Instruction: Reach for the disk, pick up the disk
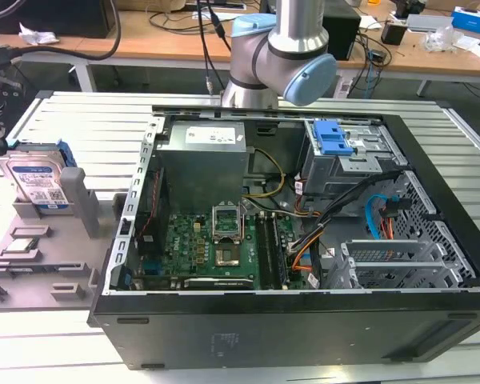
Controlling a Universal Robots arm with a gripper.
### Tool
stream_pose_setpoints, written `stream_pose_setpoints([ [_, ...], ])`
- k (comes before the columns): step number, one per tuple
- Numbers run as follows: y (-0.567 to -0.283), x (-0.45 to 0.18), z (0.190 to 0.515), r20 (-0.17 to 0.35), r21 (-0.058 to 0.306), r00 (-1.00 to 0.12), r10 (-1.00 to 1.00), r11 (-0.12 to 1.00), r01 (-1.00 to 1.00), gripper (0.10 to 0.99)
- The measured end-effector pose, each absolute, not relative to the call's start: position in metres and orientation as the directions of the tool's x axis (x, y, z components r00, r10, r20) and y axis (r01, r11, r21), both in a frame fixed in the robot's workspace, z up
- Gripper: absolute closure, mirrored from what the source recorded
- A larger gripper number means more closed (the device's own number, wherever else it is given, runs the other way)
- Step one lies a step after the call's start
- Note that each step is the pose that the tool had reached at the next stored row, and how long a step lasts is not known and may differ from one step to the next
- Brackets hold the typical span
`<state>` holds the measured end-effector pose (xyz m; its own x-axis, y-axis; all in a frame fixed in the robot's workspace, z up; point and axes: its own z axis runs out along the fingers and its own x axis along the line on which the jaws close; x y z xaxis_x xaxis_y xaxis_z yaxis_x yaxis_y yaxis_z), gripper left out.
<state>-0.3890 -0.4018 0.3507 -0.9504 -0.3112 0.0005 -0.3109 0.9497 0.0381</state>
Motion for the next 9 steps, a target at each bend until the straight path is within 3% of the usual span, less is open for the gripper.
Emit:
stream_pose_setpoints([
  [9,-0.4018,-0.389,0.3507,0.0,0.038,-0.919,-0.394,0.919,-0.394,0.98],
])
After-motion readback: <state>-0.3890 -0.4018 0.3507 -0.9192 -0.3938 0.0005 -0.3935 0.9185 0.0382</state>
